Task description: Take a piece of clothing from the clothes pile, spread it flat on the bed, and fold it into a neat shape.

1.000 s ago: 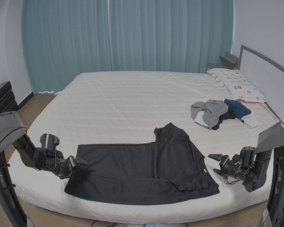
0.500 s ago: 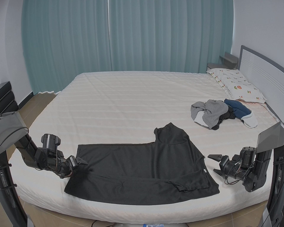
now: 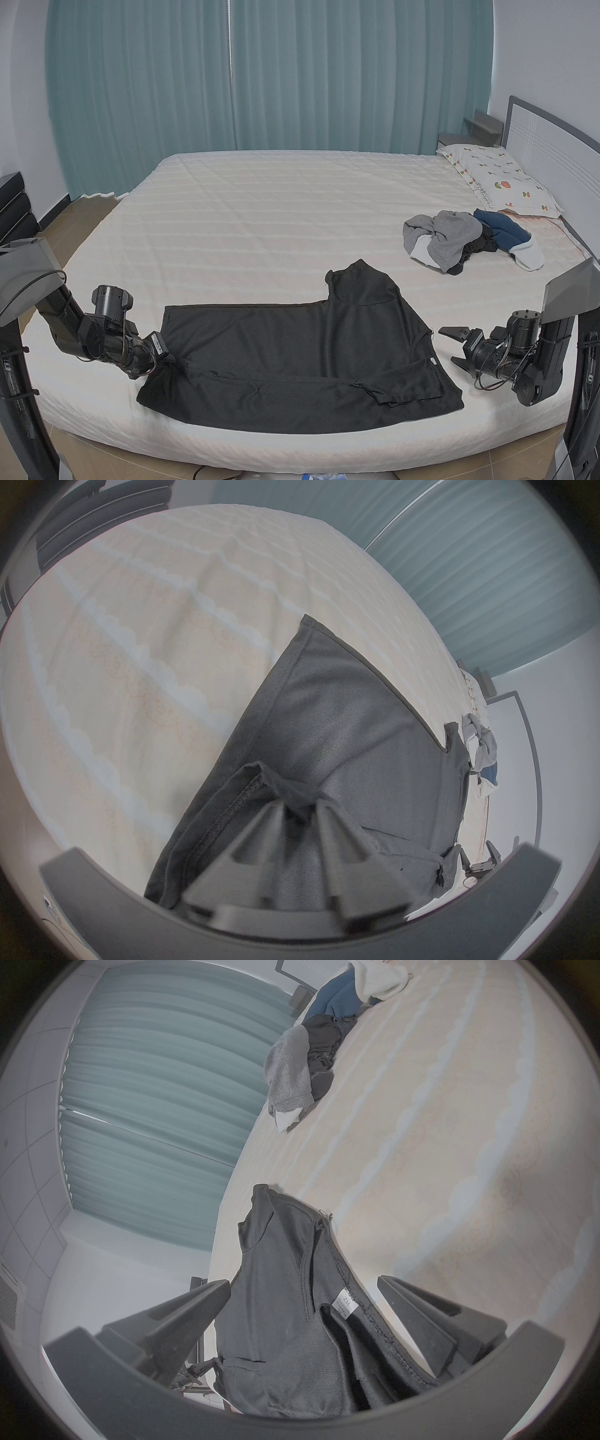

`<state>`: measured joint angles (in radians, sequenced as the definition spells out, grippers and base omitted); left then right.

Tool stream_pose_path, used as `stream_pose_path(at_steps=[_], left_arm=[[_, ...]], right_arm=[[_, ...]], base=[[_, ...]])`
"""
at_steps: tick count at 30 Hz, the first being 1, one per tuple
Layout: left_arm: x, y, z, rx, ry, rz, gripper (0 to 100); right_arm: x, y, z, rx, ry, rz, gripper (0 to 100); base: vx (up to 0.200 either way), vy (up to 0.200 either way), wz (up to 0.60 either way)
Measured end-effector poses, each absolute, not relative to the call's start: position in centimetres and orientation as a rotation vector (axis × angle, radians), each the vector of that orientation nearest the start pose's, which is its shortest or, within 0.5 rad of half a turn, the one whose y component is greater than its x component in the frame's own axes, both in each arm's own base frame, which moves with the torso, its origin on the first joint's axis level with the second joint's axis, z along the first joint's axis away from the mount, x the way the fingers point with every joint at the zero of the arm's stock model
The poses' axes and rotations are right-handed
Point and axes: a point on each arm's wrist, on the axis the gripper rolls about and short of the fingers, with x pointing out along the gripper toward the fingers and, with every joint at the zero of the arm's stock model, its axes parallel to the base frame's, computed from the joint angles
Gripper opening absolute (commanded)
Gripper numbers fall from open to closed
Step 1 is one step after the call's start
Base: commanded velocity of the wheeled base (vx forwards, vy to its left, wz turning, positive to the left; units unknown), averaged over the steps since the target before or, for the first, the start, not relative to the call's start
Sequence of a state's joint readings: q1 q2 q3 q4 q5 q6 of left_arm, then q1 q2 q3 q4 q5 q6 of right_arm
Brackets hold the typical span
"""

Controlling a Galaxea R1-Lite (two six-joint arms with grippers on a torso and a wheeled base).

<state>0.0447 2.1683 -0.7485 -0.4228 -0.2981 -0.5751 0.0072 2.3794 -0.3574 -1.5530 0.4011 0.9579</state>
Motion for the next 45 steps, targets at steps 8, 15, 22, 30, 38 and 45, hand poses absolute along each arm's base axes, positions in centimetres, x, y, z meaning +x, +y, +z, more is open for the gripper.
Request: stream_pose_path(at_steps=[8, 15, 22, 30, 38, 45], left_arm=[[31.8, 0.8, 0.5, -0.702, 1.038, 0.065, 0], [31.1, 0.8, 1.3, -0.698, 1.026, 0.065, 0], [30.9, 0.9, 1.6, -0.692, 1.02, 0.071, 0], [30.7, 0.9, 1.5, -0.691, 1.024, 0.071, 0], [30.6, 0.9, 1.5, -0.69, 1.026, 0.072, 0], [30.6, 0.9, 1.5, -0.69, 1.027, 0.072, 0]], right_arm=[[29.8, 2.1, -2.2, 0.955, 0.615, 0.2, 100], [29.7, 3.5, -1.4, 0.894, 0.611, 0.256, 100], [29.7, 4.2, -1.3, 0.84, 0.665, 0.262, 100], [31.7, 4.8, -1.6, 0.716, 0.652, 0.267, 100], [33.0, 5.3, -3.3, 0.645, 0.676, 0.276, 100], [33.5, 5.4, -4.4, 0.633, 0.686, 0.269, 100]], base=[[0.0, 0.0, 0.0], [0.0, 0.0, 0.0], [0.0, 0.0, 0.0], [0.0, 0.0, 0.0], [0.0, 0.0, 0.0], [0.0, 0.0, 0.0]])
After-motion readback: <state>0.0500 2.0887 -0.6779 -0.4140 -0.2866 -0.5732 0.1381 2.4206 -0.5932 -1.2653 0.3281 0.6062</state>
